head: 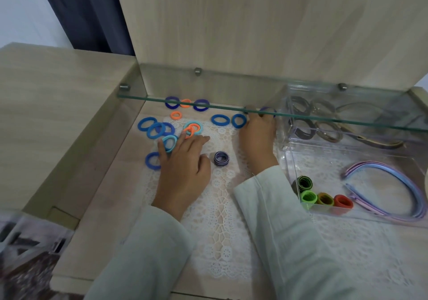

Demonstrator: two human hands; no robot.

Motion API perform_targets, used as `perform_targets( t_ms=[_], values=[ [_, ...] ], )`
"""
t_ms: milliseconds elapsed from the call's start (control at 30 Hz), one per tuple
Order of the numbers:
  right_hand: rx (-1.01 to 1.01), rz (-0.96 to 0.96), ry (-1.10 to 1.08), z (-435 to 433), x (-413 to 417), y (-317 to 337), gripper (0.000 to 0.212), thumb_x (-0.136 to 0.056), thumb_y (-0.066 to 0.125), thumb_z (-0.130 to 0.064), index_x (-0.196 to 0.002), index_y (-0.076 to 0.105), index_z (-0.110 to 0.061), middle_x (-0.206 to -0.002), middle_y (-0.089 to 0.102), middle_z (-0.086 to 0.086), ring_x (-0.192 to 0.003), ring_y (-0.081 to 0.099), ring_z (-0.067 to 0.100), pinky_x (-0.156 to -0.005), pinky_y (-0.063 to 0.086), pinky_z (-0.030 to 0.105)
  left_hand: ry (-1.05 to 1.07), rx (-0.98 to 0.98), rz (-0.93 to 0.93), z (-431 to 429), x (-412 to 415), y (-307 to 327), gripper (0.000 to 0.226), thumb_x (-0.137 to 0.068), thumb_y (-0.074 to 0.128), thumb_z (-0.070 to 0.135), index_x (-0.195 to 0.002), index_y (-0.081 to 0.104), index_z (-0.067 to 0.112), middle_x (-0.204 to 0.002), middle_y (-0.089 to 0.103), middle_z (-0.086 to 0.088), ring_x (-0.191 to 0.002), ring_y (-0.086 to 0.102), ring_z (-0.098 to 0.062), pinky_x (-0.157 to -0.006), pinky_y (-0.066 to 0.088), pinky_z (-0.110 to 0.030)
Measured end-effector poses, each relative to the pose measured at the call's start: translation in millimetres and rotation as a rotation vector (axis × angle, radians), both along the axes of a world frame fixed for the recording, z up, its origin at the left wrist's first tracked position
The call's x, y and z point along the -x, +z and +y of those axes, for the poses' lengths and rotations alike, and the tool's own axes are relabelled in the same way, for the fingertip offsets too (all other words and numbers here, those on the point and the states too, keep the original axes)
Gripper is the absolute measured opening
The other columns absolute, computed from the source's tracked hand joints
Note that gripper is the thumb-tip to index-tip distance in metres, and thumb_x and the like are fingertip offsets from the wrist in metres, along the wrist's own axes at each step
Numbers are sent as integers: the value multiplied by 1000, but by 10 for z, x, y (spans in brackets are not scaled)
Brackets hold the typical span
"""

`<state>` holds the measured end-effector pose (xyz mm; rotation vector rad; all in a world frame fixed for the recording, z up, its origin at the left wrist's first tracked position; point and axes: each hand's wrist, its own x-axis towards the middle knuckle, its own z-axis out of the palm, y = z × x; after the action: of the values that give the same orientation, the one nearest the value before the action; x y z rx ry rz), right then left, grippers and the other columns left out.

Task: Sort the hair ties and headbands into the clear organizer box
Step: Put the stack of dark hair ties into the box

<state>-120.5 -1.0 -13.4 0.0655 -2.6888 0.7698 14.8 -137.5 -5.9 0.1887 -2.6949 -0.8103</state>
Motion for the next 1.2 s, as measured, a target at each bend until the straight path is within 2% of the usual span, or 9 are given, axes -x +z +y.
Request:
perform_targets(
  t_ms=[100, 300, 433, 667, 833, 1033, 1200],
  values=[
    [-22, -16, -4, -2, 81, -30, 43, -91, 45, -3, -130, 55, -14, -138, 37, 23, -130, 33, 40, -104, 35, 42, 4, -8, 2, 1, 4, 2, 43, -96, 48, 15, -136, 52, 28, -147, 47, 10, -149, 19, -14, -119, -11, -51],
    [33, 30, -33, -12, 94, -27, 26, -89, 47, -1, -111, 61, -3, -123, 47, 21, -111, 46, 36, -86, 39, 33, 7, -9, 1, -7, 23, -15, 42, -96, 48, 16, -135, 52, 30, -146, 47, 11, -149, 18, -12, -119, -12, -49],
    [21, 30, -46, -9, 91, -32, 24, -88, 46, 0, -110, 57, 3, -126, 47, 25, -117, 45, 37, -90, 42, 37, 14, -10, -2, -4, 31, -12, 42, -95, 48, 16, -134, 52, 29, -145, 48, 10, -149, 19, -14, -119, -11, -51],
    [32, 88, -47, 3, -57, 13, 21, -88, 48, 0, -105, 59, 3, -125, 50, 27, -106, 50, 39, -85, 44, 39, -8, 1, 29, -12, 16, -42, 40, -93, 48, 15, -131, 55, 26, -143, 50, 9, -149, 20, -15, -118, -12, -52],
    [187, 197, 52, -60, -400, 10, 9, -90, 53, -6, -92, 60, -1, -97, 56, 18, -87, 51, 29, -75, 45, 38, -8, 40, 60, -4, -3, -62, 46, -86, 39, 25, -128, 59, 24, -139, 56, 7, -147, 26, -18, -118, -7, -56],
    [324, 236, 229, -16, -763, 21, 5, -90, 59, -14, -92, 61, -10, -99, 54, 6, -90, 51, 18, -80, 45, 31, -7, 154, -8, -3, -36, -36, 43, -92, 45, 25, -134, 56, 27, -149, 47, 8, -150, 20, -17, -117, -9, -56],
    [284, 256, 462, 89, -1030, 58, 8, -89, 60, -16, -94, 63, -11, -98, 56, 1, -90, 52, 14, -81, 43, 25, 3, 160, -34, 19, -42, -24, 44, -94, 47, 25, -138, 52, 30, -153, 40, 9, -151, 12, -15, -116, -16, -52]
  ],
)
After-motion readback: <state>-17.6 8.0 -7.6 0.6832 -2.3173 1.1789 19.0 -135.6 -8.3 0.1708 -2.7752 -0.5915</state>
